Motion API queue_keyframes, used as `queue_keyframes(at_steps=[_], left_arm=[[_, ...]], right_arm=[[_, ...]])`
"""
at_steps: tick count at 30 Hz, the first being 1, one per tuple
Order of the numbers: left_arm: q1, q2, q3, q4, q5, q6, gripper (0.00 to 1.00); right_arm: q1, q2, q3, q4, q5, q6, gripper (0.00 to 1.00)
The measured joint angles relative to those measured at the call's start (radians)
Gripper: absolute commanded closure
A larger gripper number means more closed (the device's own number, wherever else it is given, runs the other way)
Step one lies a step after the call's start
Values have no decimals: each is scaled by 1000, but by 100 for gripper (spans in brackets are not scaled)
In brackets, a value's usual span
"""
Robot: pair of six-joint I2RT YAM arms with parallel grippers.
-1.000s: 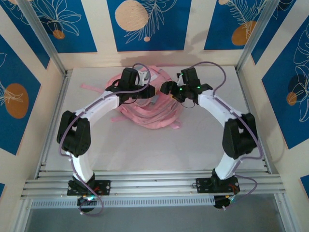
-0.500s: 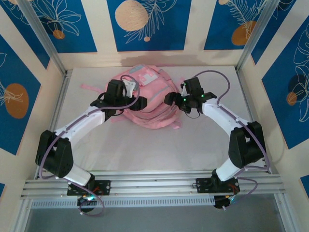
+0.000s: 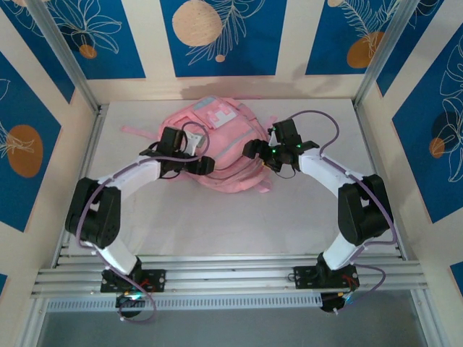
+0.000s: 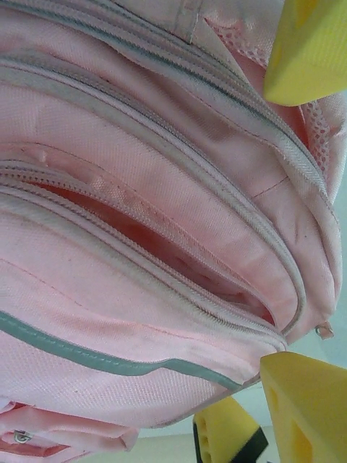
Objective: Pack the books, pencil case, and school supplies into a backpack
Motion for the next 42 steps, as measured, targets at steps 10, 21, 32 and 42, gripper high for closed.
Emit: queue_keyframes(at_steps=[10,21,32,42], left_arm=[[-18,23,25,-60,-11,50,39],[-76,23,29,-104,-144,188,46],[-140,59,55,-84,-248,285,80],[-204,12,16,-47,11,169,94]], right_arm=[[0,9,-1,28,-10,13,11],[2,35,-1,37,-27,19,11],[5,35,-1,48,-34,27,12],[11,67,-1,68,-41,37,12]])
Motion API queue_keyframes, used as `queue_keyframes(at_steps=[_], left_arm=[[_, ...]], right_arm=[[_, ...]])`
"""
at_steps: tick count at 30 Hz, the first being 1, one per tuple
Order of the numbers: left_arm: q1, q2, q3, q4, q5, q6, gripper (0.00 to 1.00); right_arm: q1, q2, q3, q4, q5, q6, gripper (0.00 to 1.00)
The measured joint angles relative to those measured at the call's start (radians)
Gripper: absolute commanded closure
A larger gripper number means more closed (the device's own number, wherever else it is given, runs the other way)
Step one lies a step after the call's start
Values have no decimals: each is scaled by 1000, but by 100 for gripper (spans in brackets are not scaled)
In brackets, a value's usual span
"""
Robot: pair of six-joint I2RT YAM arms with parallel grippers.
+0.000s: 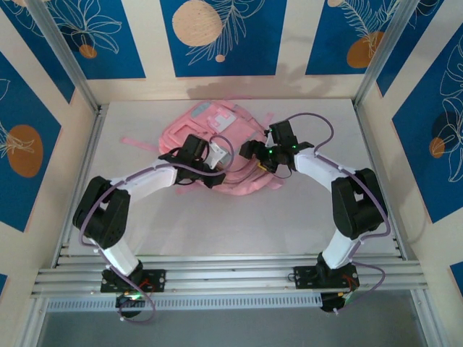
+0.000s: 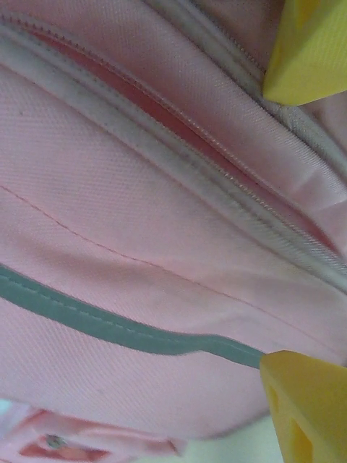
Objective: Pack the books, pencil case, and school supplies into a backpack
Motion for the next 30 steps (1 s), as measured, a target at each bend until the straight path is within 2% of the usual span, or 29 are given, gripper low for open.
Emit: queue_keyframes(at_steps=[2,4,5,8,9,14,17,22,26,30], left_arm=[[-9,0,0,3,35,-20,89],[-13,0,2,3,64,-42,69],[-16,0,4,2,82,-50,62],[-28,-2,9,-14,108,-77,44],[-30,-5,9,-21,107,-85,42],[-27,-56,7,-47,48,-146,33],[-5,-134,-20,-32,9,-203,29],[72,-242,-93,35,-42,-315,27],[139,-231,-145,115,-47,-438,26],[157,-171,-168,201,-39,-556,26]], right_arm=[[-2,0,0,-2,7,0,12],[-2,0,0,-2,11,0,12],[-2,0,0,-2,11,-1,12],[0,-8,-2,-3,13,-8,12],[0,-15,-6,-6,14,-12,12],[19,-83,-25,-70,30,-39,12],[47,-140,-34,-121,59,-56,16],[132,-195,-40,-181,114,-90,29],[208,-195,-41,-205,152,-140,42],[257,-172,-40,-209,177,-189,45]])
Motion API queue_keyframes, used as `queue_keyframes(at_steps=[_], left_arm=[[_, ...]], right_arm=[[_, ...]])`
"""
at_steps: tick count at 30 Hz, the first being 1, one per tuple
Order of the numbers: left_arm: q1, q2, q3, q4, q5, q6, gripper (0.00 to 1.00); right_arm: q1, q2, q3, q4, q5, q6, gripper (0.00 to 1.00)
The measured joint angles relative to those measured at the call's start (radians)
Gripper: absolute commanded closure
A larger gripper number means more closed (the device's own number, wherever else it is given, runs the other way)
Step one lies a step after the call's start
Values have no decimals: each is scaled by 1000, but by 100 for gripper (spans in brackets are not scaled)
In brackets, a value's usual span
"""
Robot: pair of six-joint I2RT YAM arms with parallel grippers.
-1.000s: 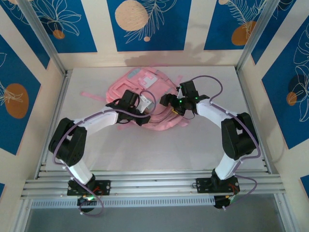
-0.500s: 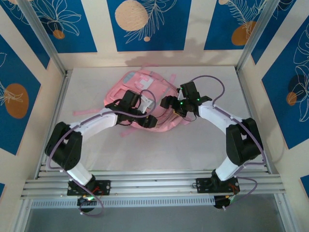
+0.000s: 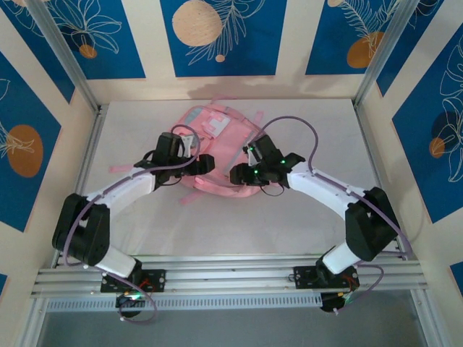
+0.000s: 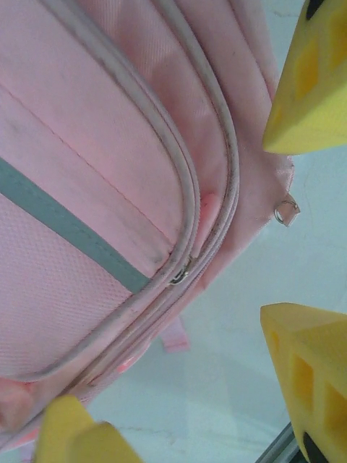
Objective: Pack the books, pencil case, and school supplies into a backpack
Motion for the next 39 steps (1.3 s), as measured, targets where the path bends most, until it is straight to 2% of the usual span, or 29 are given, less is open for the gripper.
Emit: queue_keyframes(at_steps=[7,13,18,21,24,30,34,39], left_arm=[[0,83,-4,118,15,-140,29],[1,150,19,157,14,-167,48],[1,204,48,197,30,-170,56],[1,211,50,207,34,-170,56],[1,211,50,207,39,-169,52],[1,211,60,196,47,-166,48],[1,211,66,180,47,-164,47],[1,211,72,169,47,-150,47]], right_arm=[[37,109,2,14,52,-69,47],[60,169,42,37,91,-112,49],[89,204,86,76,134,-153,51],[103,226,99,80,173,-176,58],[111,253,103,78,233,-183,58],[108,250,103,71,282,-200,49],[77,200,85,64,247,-211,42],[14,148,58,74,185,-213,40]])
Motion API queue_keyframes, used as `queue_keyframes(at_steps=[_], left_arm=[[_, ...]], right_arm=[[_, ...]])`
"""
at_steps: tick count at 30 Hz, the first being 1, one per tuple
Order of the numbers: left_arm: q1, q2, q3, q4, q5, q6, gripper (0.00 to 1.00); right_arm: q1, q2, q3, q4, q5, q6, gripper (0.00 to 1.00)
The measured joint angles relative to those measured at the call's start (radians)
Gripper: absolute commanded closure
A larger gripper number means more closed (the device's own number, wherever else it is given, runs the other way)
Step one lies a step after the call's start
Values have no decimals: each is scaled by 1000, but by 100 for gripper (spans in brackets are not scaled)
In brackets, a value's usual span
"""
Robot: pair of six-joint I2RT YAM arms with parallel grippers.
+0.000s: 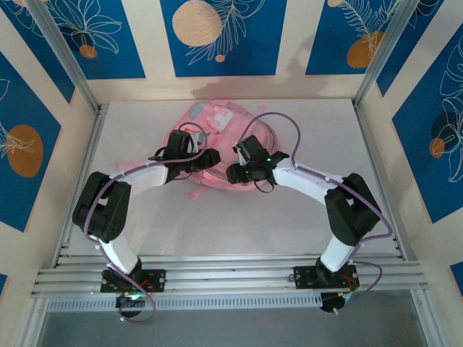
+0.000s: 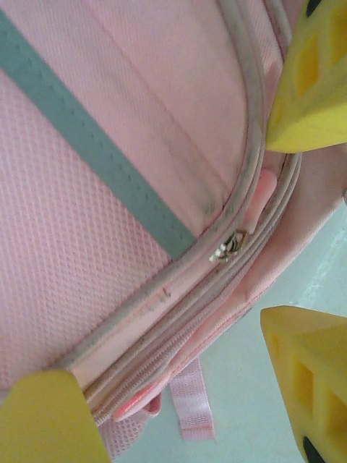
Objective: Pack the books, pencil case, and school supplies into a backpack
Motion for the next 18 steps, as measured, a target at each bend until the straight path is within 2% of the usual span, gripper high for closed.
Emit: queue_keyframes(at_steps=[13,18], left_arm=[[2,-8,0,-13,0,-1,47],[2,-14,0,-23,1,-16,48]], right_arm=[[-29,77,-16,69,-56,19,47],[-28,99,-16,114,-68,37,60]])
